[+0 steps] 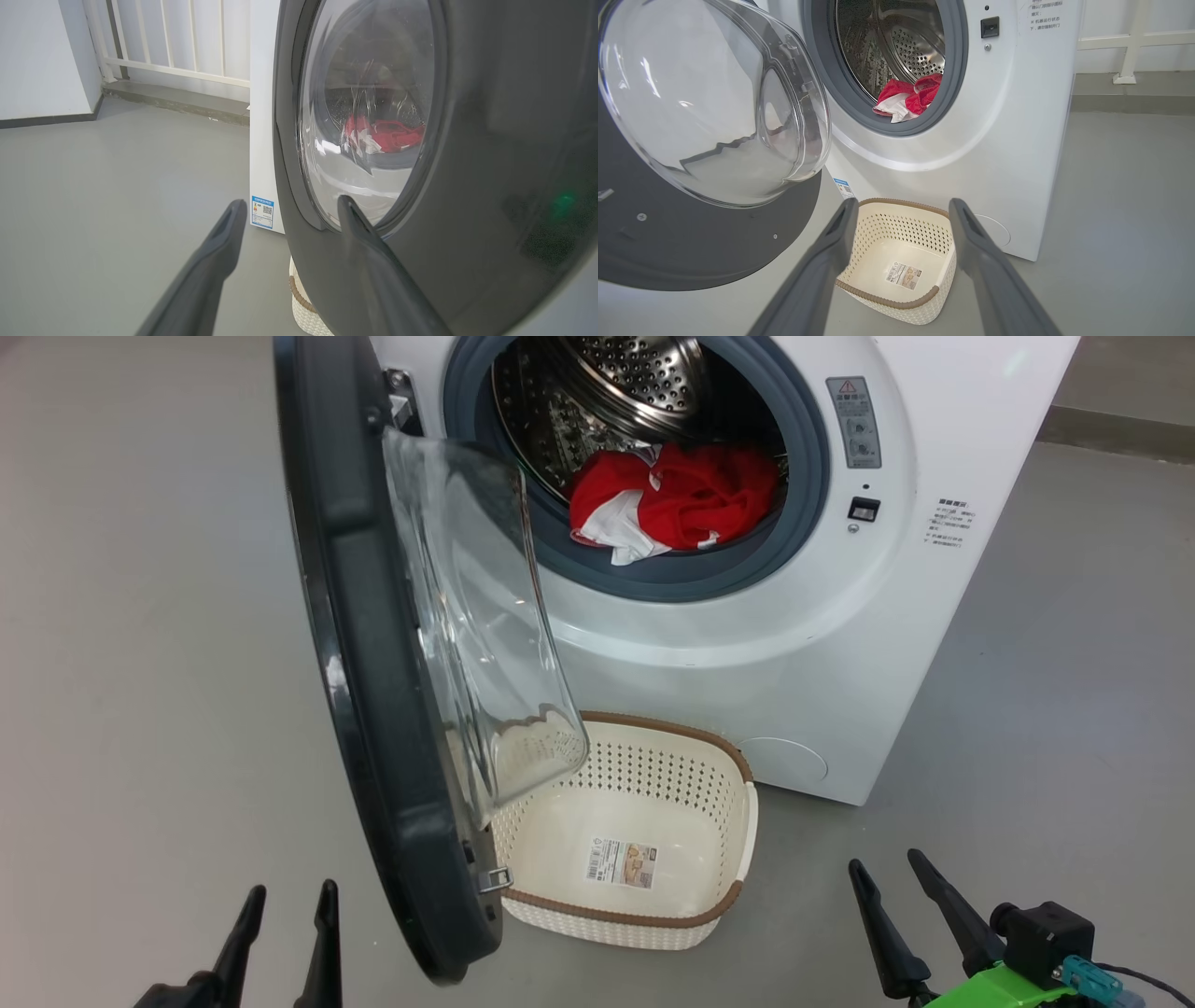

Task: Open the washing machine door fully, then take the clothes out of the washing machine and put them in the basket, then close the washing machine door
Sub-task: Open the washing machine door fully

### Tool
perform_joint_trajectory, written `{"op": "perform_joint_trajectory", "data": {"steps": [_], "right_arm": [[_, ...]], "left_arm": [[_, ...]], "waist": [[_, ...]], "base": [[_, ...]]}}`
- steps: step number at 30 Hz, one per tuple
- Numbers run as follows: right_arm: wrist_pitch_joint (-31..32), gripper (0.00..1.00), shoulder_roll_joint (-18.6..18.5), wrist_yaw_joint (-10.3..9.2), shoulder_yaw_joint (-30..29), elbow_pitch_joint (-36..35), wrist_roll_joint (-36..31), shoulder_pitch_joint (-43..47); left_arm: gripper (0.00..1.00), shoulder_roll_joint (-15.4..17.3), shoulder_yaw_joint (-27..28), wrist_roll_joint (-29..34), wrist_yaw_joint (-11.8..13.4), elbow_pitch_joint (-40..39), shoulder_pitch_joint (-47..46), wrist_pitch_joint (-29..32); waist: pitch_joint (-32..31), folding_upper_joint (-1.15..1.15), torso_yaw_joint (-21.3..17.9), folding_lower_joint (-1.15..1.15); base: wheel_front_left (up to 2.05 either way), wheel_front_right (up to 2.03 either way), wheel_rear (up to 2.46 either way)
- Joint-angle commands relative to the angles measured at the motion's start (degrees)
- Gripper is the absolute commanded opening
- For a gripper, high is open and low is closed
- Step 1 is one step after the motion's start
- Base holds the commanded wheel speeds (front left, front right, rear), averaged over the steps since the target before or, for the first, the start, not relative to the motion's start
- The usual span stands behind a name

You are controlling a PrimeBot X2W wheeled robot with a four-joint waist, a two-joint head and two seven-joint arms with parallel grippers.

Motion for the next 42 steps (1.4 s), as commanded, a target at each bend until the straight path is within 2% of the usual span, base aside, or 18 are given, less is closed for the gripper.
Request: {"op": "perform_joint_trajectory", "data": {"steps": [1,13,14,15,16,17,18,25,29,32,35,37,40,42], "right_arm": [[-0.7,1.00,0.2,0.09,0.7,-1.0,-0.7,0.3],[-0.7,1.00,0.9,0.09,-1.9,0.5,-2.8,0.4],[-0.7,1.00,0.9,0.09,-1.9,0.5,-2.8,0.4],[-0.7,1.00,0.9,0.09,-1.9,0.5,-2.8,0.4],[-0.7,1.00,0.9,0.09,-1.9,0.5,-2.8,0.4],[-0.7,1.00,0.9,0.09,-1.9,0.5,-2.9,0.4],[-0.7,1.00,0.9,0.09,-1.9,0.5,-3.0,0.4],[-0.7,1.00,1.0,0.09,-1.9,-0.1,-3.2,0.8],[-0.7,1.00,0.8,0.09,-1.9,-0.4,-3.2,0.8],[-0.7,1.00,0.7,0.09,-1.9,-0.8,-3.2,0.7],[-0.7,1.00,0.6,0.09,-1.9,-1.0,-3.2,0.7],[-0.7,1.00,0.5,0.09,-1.9,-1.2,-3.3,0.7],[-0.7,1.00,0.5,0.09,-2.0,-1.3,-3.4,0.7],[-0.7,1.00,0.5,0.09,-2.0,-1.5,-3.4,0.7]], "left_arm": [[1.00,0.2,1.9,0.6,-0.2,-1.1,-1.6,-0.5],[1.00,0.1,1.7,0.6,-0.2,-0.6,-2.0,-0.5],[0.90,0.0,1.7,0.5,-0.2,-0.6,-2.0,-0.5],[0.90,0.0,1.7,0.5,-0.2,-0.6,-2.0,-0.5],[0.44,0.0,1.7,0.5,-0.2,-0.7,-1.9,-0.5],[0.05,0.0,1.8,0.3,-0.2,-0.8,-1.9,-0.5],[0.00,0.0,1.9,0.0,-0.2,-1.0,-2.0,-0.5],[0.00,0.0,6.4,-3.7,-0.2,-7.6,-3.4,-0.5],[0.00,0.0,8.2,-5.3,-0.2,-17.3,-4.7,-0.5],[0.00,-0.1,6.3,-6.2,-0.2,-25.8,-4.7,-0.5],[0.00,-0.1,1.6,-6.6,-0.2,-33.6,-3.6,-0.5],[0.00,-0.1,-3.6,-6.3,-0.2,-37.1,-2.4,-0.5],[0.00,1.7,-14.0,-6.1,-0.2,-38.0,-0.4,-0.3],[0.00,3.0,-19.0,-7.2,-0.2,-35.7,0.6,0.4]], "waist": [[0.1,0.00,0.0,0.00],[0.2,0.00,0.4,0.00],[0.1,0.00,0.4,0.00],[0.1,0.00,0.4,0.00],[0.0,0.00,0.4,0.00],[-0.1,0.00,0.4,0.00],[-0.2,0.00,0.4,0.00],[-1.1,0.00,0.7,0.00],[-1.2,0.00,0.8,0.00],[-1.4,0.00,0.7,0.00],[-1.5,0.00,0.5,0.00],[-1.6,0.00,0.5,0.00],[-1.7,0.00,0.5,0.00],[-1.6,0.00,0.5,0.00]], "base": [[0.00,0.00,0.00],[0.00,0.00,0.00],[0.00,0.00,0.00],[0.00,0.00,0.00],[0.00,0.00,0.00],[0.00,0.00,0.00],[0.00,0.00,0.00],[0.00,0.00,0.00],[0.00,0.00,0.00],[0.00,0.00,0.00],[0.00,0.00,0.00],[0.00,0.00,0.00],[0.00,0.00,0.00],[0.00,0.00,0.00]]}}
